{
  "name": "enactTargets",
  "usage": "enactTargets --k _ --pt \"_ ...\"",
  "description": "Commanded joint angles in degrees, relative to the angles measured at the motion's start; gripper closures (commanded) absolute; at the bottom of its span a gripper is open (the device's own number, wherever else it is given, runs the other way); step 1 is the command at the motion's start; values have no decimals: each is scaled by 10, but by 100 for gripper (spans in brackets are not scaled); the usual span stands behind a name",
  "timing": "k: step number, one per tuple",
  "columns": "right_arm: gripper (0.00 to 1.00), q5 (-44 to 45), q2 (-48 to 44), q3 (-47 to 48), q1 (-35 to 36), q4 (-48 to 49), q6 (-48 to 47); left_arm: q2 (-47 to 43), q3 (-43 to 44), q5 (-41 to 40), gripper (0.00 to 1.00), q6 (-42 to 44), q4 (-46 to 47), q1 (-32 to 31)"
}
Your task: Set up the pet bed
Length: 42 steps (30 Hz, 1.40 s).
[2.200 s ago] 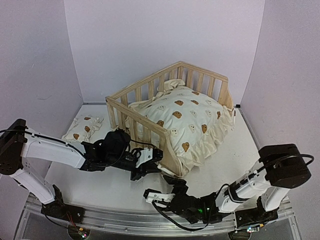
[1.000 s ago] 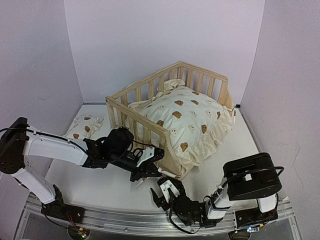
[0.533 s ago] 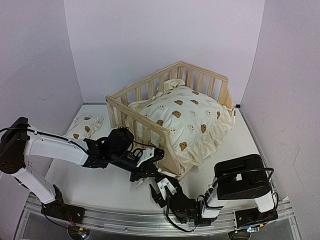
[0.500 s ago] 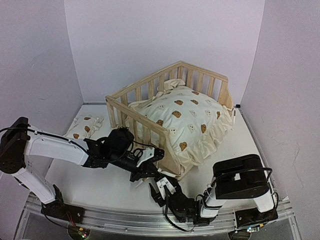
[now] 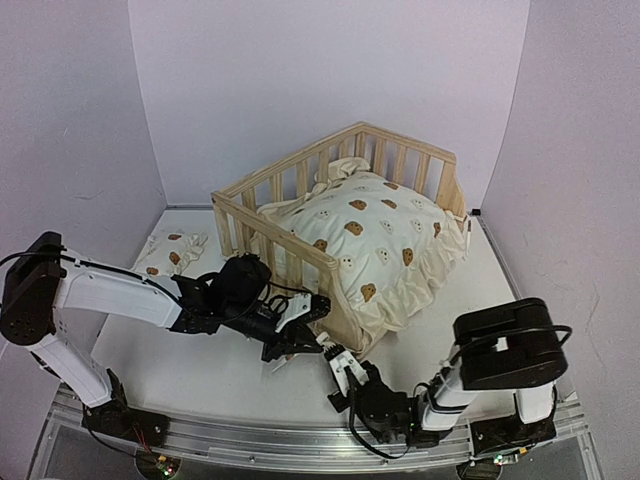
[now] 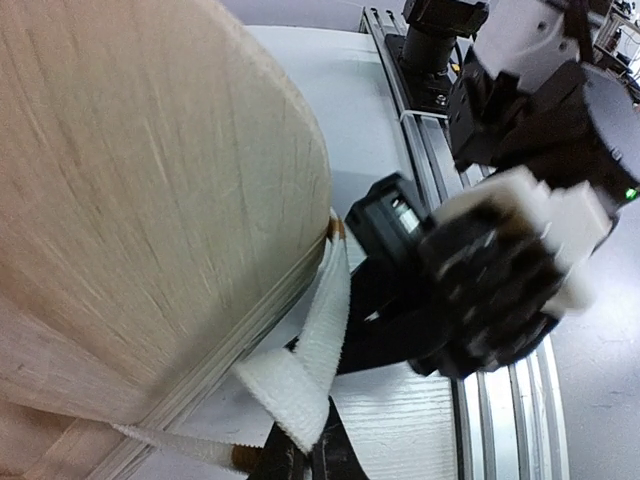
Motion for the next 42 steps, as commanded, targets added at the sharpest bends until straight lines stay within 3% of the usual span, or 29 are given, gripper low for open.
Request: enactTargets --k 1,3,5,10,13,14,15,16,18,24,30,35,38,42 --pt "100 -50 -143 -60 21 -134 147 26 29 -12 100 0 4 -2" --pt "100 -74 -195 -67 21 -219 185 31 29 -31 96 -14 18 -2" --pt "100 -102 -233 -66 21 -282 212 29 23 -59 84 -38 38 -2" --pt "100 -124 -268 -70 20 -319 215 -33 -57 -108 58 -77 114 -2" --pt "100 -127 -283 -75 20 -331 222 -79 -117 -145 50 -96 135 -2" --pt "100 -127 -288 -77 20 -333 224 -88 -133 -164 39 -109 137 -3" --pt "100 -127 -291 -78 20 -339 227 -97 -150 -178 18 -122 143 -3" --pt "100 -126 -293 -80 20 -342 229 -104 -166 -187 4 -132 152 -3" --pt "100 -127 -296 -83 20 -343 231 -114 -202 -212 1 -155 187 -4" --pt "100 -128 -308 -86 19 -343 228 -69 -233 -294 1 -128 321 -34" --pt "100 -126 -322 -84 18 -349 220 44 -183 -283 2 -86 413 -40" --pt "100 -129 -337 -83 18 -362 222 116 -159 -285 12 -82 481 -43" --pt "100 -133 -347 -84 18 -376 228 131 -160 -296 31 -89 498 -44" --pt "100 -147 -372 -83 18 -425 261 106 -183 -382 97 -102 510 -50"
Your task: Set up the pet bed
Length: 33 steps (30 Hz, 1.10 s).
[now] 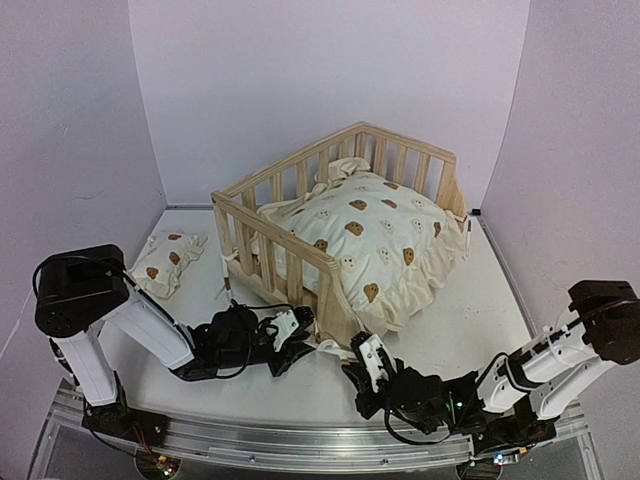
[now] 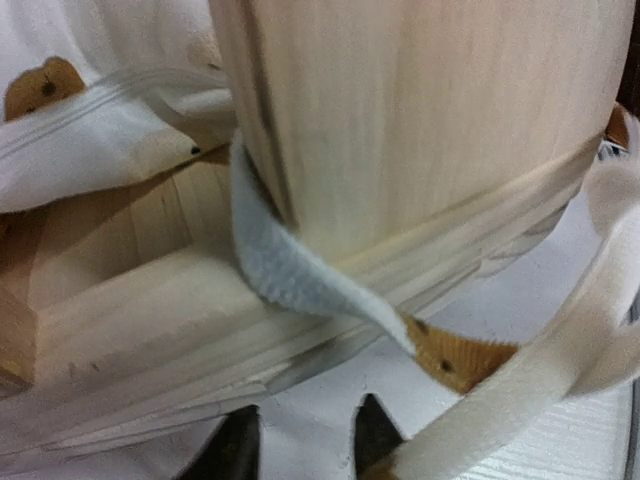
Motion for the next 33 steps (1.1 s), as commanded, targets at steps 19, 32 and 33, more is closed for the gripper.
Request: enactTargets --k 19,32,33 --pt "100 -48 -304 -5 -3 -657 405 -74 56 -190 100 -155 -158 4" --pt "100 43 -416 -58 -3 -672 419 -240 -97 -411 100 -415 -211 21" --pt "100 43 -438 -66 -2 -680 426 -252 -111 -410 100 -449 -218 21"
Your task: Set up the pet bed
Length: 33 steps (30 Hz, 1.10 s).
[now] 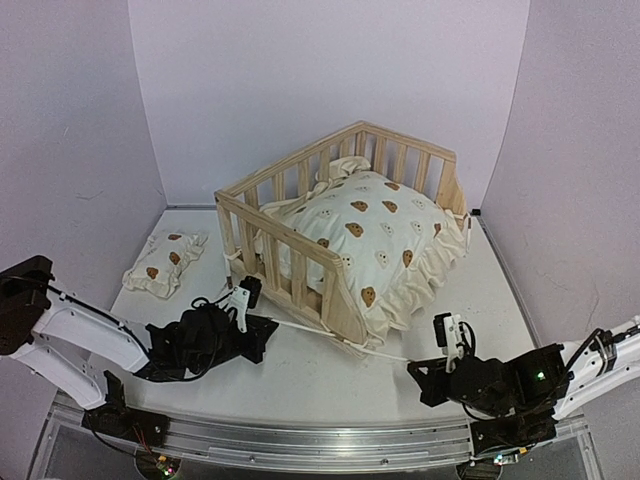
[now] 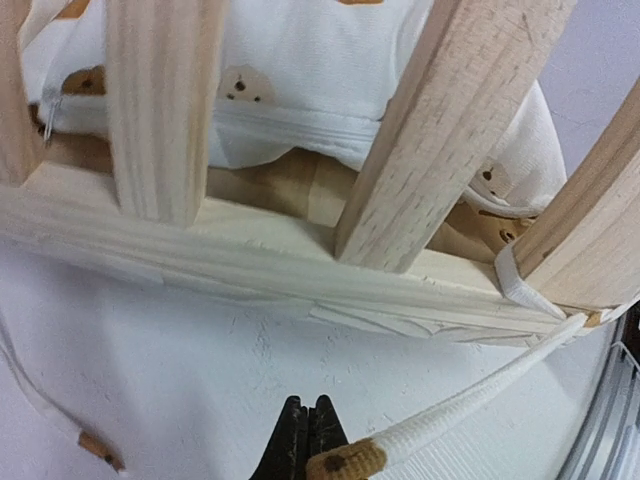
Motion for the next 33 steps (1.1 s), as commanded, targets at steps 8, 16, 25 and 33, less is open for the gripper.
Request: enactTargets --k 8,16,25,33 --pt "100 -2 -30 -24 -1 -148 15 3 -86 -100 100 -245 -98 39" --pt "35 -110 98 126 -2 -181 -122 16 -57 -18 75 -193 -105 34" --pt "24 -292 96 266 -244 -249 -269 -105 -77 19 50 -188 -119 -10" --pt "46 -493 132 191 -383 -66 -142 -269 -78 57 46 -182 -201 -11"
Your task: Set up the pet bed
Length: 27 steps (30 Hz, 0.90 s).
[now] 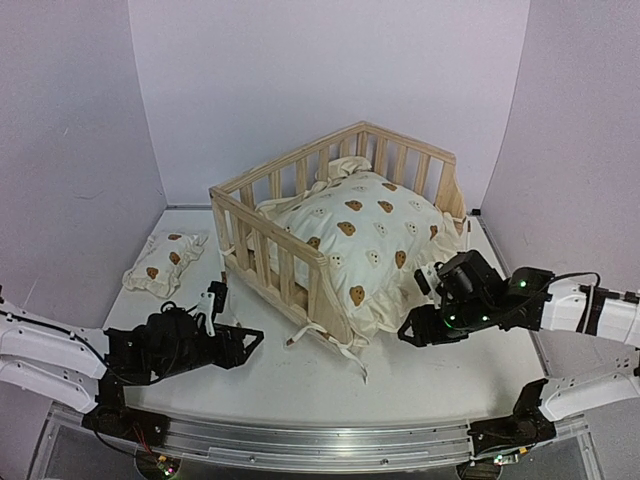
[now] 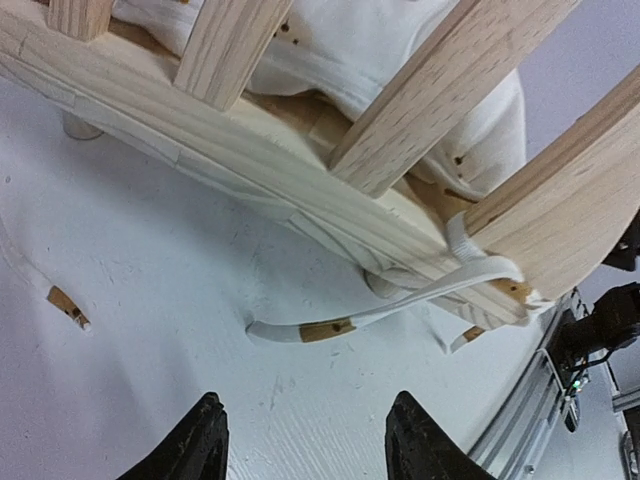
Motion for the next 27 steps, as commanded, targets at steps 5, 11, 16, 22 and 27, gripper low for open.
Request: enactTargets --k 5,11,16,22,27 --pt "45 -127 48 -70 -36 239 125 -92 11 18 46 12 -71 -1" --pt "40 -86 110 -44 -47 251 114 -94 15 28 46 16 -81 0" --pt "49 -30 111 -57 -47 273 133 -122 38 7 45 29 -127 0" --pt "51 -30 104 -52 -48 282 108 -154 59 -13 44 43 -184 0" --pt "95 -72 125 -47 -49 278 104 -167 66 -30 42 49 -194 0"
